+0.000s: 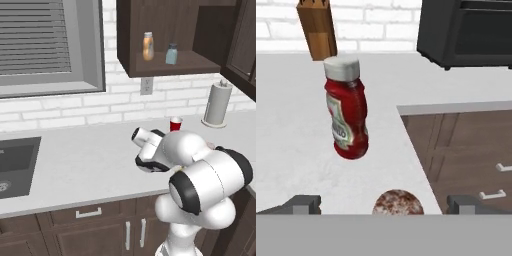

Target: Put the shaker and condiment bottle from the counter next to their counterparts in the cabinet.

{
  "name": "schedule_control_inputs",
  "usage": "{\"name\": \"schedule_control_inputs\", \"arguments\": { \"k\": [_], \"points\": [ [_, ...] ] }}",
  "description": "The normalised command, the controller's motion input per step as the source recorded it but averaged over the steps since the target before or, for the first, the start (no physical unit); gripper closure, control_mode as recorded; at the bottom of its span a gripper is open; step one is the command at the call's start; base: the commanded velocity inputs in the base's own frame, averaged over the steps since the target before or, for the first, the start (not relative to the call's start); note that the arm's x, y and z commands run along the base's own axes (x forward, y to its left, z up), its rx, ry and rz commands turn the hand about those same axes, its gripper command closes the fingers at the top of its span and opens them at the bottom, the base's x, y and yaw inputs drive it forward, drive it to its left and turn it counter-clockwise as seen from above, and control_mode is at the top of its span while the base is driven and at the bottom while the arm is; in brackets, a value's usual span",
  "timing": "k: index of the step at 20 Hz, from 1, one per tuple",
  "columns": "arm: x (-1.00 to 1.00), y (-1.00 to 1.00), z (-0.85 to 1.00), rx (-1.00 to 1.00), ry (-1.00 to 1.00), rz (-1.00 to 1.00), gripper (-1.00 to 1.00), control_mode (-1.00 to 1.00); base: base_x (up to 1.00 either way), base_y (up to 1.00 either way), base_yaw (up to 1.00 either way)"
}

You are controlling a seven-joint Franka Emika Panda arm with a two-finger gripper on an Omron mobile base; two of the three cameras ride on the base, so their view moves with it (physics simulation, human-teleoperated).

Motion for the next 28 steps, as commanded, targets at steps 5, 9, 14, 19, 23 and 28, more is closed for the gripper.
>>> {"name": "schedule_control_inputs", "arguments": {
  "k": [5,9,14,19,23,28],
  "points": [
    [0.00,0.00,-0.15,0.00,0.00,0.00,-1.00,-1.00,0.00,0.00,0.00],
    [0.00,0.00,-0.17,0.00,0.00,0.00,-1.00,-1.00,0.00,0.00,0.00],
    [0.00,0.00,-0.18,0.00,0.00,0.00,-1.00,-1.00,0.00,0.00,0.00],
    [0.00,0.00,-0.06,0.00,0.00,0.00,-1.00,-1.00,0.00,0.00,0.00],
    [0.00,0.00,-0.01,0.00,0.00,0.00,-1.00,-1.00,0.00,0.00,0.00],
    [0.00,-0.04,-0.02,0.00,0.00,0.00,-1.00,-1.00,0.00,0.00,0.00]
  ]
}}
